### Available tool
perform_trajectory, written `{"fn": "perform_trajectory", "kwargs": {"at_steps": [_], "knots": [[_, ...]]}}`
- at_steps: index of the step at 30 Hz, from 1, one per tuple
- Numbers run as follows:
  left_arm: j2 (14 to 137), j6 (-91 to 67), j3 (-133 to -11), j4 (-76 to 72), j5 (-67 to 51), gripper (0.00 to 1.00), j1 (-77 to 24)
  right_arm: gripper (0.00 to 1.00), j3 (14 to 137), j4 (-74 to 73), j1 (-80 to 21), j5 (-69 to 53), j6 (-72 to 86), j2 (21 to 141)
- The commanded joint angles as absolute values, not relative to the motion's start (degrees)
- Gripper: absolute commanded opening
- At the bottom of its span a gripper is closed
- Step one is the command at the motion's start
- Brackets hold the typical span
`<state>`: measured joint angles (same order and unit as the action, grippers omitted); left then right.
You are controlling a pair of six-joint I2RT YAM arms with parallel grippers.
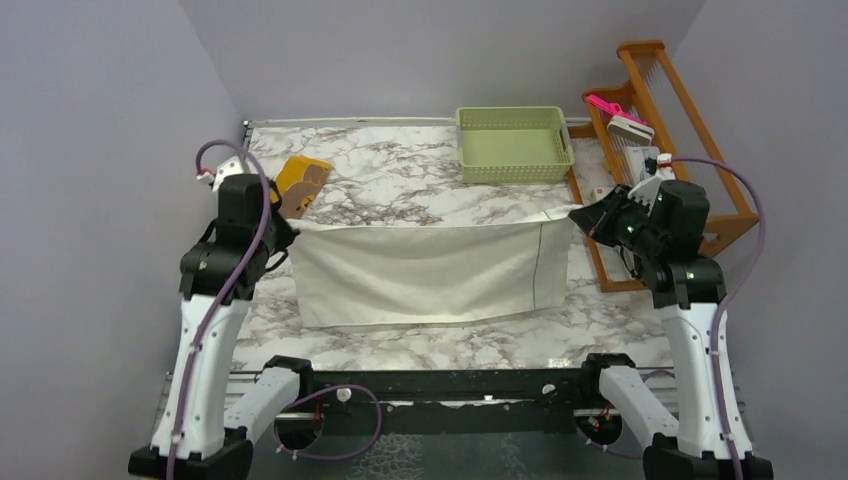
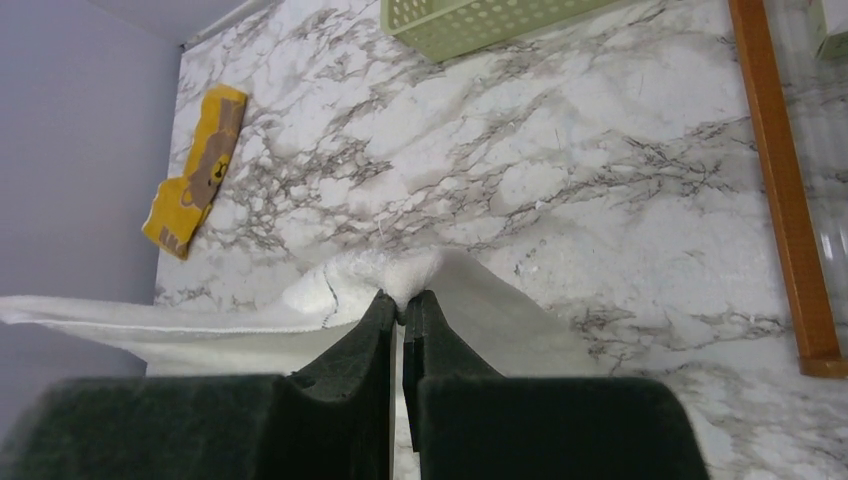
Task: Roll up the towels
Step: Flatten out the towel at the center of the board.
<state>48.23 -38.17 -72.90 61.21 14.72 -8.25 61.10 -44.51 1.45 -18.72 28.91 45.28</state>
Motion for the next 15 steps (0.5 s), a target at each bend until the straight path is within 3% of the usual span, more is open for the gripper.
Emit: {"fn": "perform_trajectory", "kwargs": {"at_steps": [1, 8, 15], "knots": [[59.9, -34.1, -71.7, 51.2, 18.7, 0.0, -8.0, 0.01, 59.6, -34.6, 1.4, -19.4, 31.7, 53.8], [77.3, -35.6, -62.7, 32.9, 17.0, 0.0, -7.9, 0.01, 51.8, -17.5, 1.3, -21.8, 35.9, 69.3], [97.9, -31.5, -73.7, 27.1, 19.8, 0.0, -7.8, 0.01, 56.2, -6.8, 1.3, -23.3, 38.5, 88.3]]}}
